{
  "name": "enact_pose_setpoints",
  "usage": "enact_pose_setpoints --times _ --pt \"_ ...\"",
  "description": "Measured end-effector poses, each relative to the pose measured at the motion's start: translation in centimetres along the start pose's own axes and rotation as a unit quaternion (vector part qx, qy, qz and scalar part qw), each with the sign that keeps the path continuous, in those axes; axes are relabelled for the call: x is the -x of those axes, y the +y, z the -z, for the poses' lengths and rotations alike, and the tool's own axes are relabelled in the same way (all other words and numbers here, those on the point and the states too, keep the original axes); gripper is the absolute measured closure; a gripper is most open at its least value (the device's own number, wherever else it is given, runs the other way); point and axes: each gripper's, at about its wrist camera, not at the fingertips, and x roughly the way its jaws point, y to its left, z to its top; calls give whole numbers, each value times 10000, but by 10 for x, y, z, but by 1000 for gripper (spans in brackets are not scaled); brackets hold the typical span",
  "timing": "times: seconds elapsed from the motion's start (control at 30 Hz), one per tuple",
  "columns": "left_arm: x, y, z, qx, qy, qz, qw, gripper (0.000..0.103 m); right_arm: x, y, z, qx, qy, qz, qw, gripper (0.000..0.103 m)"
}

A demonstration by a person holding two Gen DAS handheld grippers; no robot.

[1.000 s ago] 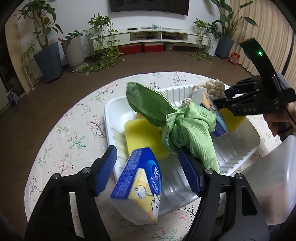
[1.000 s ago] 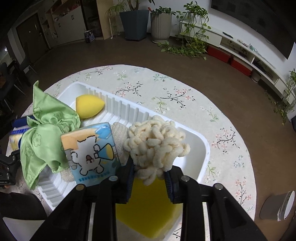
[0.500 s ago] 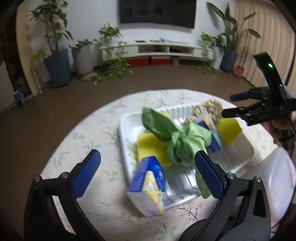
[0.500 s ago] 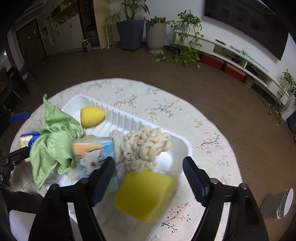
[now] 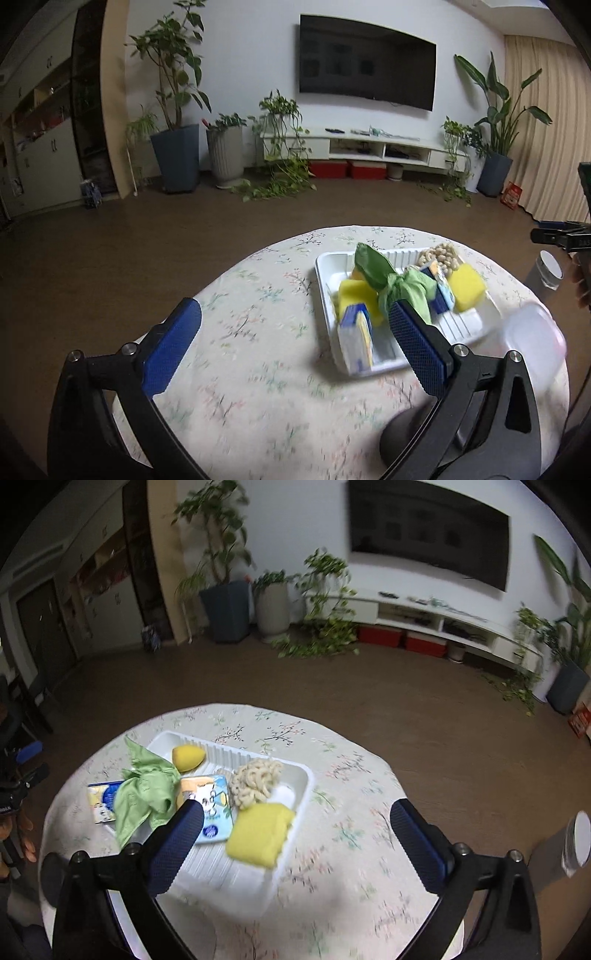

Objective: Organize soft objects

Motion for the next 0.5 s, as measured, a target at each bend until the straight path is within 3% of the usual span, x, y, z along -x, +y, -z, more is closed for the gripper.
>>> enact_pose_setpoints --times 0.23,0.5 --pt "68 -9 47 178 -228 24 9996 0 64 0 67 -396 -313 147 9986 0" --pt "113 -38 108 395 -193 173 9989 0 109 27 155 -688 -428 166 9966 0"
